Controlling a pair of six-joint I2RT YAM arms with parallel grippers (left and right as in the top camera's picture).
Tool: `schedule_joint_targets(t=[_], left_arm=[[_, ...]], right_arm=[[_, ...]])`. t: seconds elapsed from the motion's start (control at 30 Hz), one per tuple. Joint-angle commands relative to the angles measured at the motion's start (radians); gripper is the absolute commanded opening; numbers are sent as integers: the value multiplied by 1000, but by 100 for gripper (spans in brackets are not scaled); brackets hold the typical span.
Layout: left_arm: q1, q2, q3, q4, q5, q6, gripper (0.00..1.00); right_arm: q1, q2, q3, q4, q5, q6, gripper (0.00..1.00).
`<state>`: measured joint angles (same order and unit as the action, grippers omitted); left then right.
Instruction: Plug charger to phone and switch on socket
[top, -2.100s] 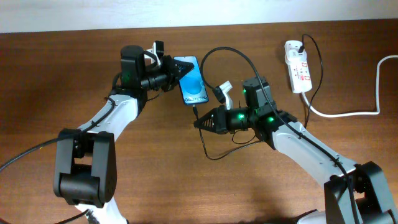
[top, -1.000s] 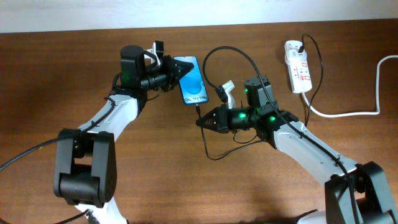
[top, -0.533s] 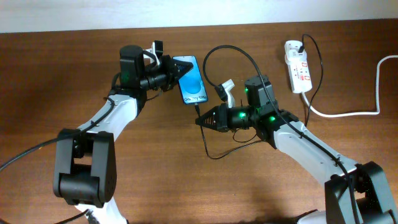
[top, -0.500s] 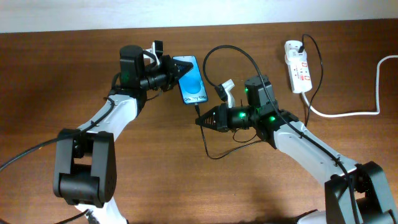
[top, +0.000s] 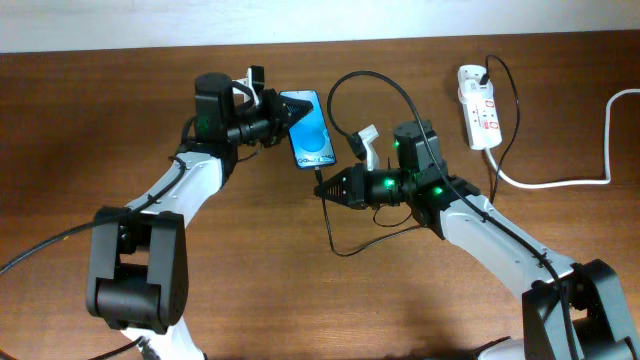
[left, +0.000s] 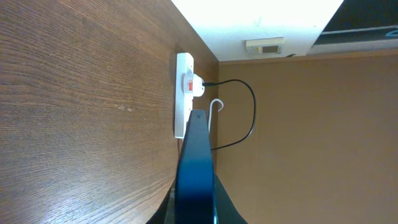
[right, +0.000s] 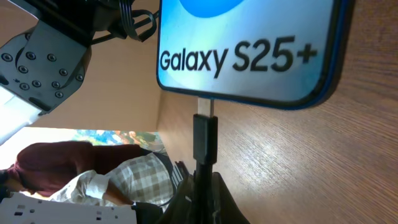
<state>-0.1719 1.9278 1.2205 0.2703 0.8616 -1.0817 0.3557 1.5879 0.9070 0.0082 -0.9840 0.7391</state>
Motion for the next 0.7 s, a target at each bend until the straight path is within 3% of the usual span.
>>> schedule_joint_targets(t=[0.0, 0.67], left_arm=[[-5, -29, 3, 6, 43, -18, 0], [-5, -29, 3, 29, 51, -28, 0]], right_arm=[[-5, 6, 17, 8, 28, 3, 4], [-3, 6, 17, 5, 18, 10, 4]])
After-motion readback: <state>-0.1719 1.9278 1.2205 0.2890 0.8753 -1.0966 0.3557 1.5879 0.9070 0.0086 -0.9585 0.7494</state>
